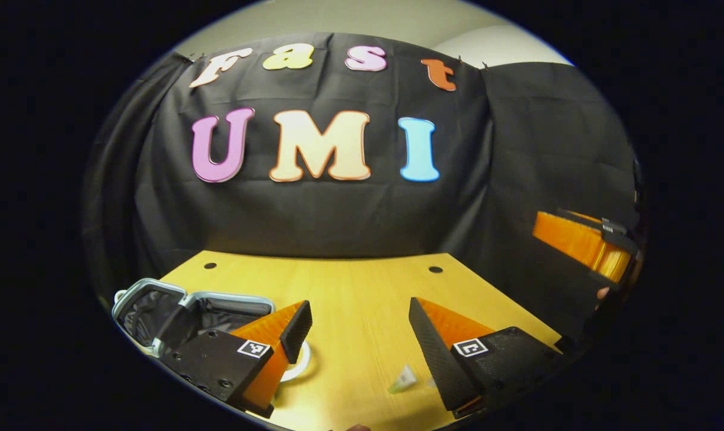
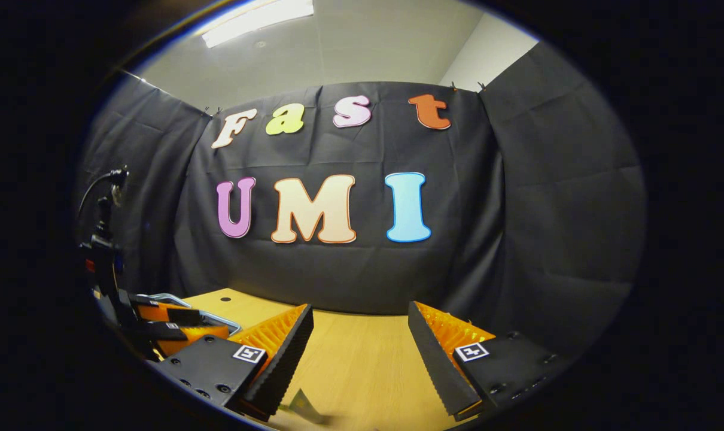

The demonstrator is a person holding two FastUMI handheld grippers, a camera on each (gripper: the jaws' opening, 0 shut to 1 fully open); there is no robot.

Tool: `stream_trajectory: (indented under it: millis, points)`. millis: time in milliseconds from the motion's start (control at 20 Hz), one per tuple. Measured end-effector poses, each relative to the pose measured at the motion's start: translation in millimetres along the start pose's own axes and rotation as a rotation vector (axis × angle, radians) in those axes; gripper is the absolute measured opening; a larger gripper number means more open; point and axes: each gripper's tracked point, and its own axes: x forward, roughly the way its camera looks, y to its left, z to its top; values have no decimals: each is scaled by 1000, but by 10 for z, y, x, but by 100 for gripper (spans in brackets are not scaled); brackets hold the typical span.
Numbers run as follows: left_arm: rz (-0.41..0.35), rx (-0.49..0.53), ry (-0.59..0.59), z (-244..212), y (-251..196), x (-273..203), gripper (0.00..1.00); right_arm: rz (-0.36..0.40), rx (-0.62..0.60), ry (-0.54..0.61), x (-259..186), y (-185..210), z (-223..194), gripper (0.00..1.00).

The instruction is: First open the suitcase, pack the skin care products into it, and then close the suitcase.

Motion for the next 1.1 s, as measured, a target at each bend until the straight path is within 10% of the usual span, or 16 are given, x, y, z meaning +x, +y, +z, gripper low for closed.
stream_trajectory:
  millis: [550,950,1100]
  points:
    - [-82,-65,269,-1071,-219,-35,93,-5,-69,58,-63,-113,-206,99]
    - [-102,-144,386,-1571,-329,51,63,60,-104,90,-129,103,-383,99]
    - [-78,-113,410,-1650,-264,85,27,107,-76,108,-177,237,-479,99]
